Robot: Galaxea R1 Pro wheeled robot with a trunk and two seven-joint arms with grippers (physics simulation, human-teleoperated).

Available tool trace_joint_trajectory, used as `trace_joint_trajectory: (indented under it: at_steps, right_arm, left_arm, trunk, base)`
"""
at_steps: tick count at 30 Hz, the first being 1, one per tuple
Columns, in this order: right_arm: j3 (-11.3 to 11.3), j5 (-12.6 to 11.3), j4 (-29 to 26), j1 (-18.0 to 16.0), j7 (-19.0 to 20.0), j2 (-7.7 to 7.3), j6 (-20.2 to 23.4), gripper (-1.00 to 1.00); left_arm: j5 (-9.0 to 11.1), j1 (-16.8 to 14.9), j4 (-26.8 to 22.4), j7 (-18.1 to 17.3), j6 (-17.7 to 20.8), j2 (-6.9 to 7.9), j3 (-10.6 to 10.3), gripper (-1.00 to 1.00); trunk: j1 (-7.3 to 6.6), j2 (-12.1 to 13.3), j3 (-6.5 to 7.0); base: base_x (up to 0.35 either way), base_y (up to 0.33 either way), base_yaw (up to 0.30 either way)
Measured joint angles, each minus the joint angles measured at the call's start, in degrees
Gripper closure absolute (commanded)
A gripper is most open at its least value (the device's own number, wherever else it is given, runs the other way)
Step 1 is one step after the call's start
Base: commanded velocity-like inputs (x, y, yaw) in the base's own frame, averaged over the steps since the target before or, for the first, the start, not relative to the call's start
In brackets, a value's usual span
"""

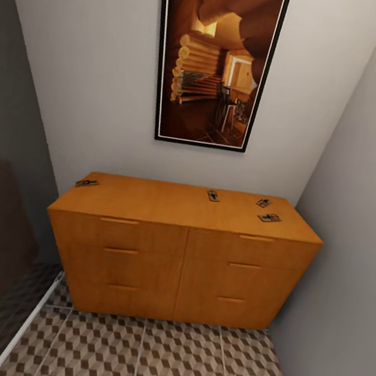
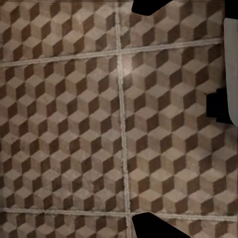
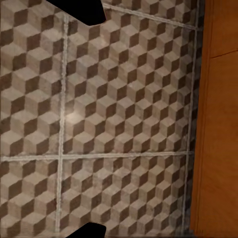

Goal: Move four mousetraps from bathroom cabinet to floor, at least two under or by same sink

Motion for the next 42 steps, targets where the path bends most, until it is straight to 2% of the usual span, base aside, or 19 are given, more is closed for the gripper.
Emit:
trace_joint_trajectory:
  at_steps: [11, 42]
  right_arm:
    - [0.06, 0.00, -0.01, -0.01, 0.03, 0.00, -0.01, -1.00]
    - [0.11, 0.00, 0.02, -0.01, 0.03, 0.00, -0.01, -1.00]
  left_arm:
    - [0.00, -0.02, -0.01, 0.00, -0.08, 0.01, 0.00, -1.00]
    - [0.00, 0.02, 0.03, 0.00, -0.10, 0.01, -0.01, -1.00]
  trunk:
    - [0.02, 0.00, 0.00]
    - [0.03, 0.00, 0.00]
  base:
    - [0.172, -0.119, 0.000]
    - [0.006, -0.003, 0.000]
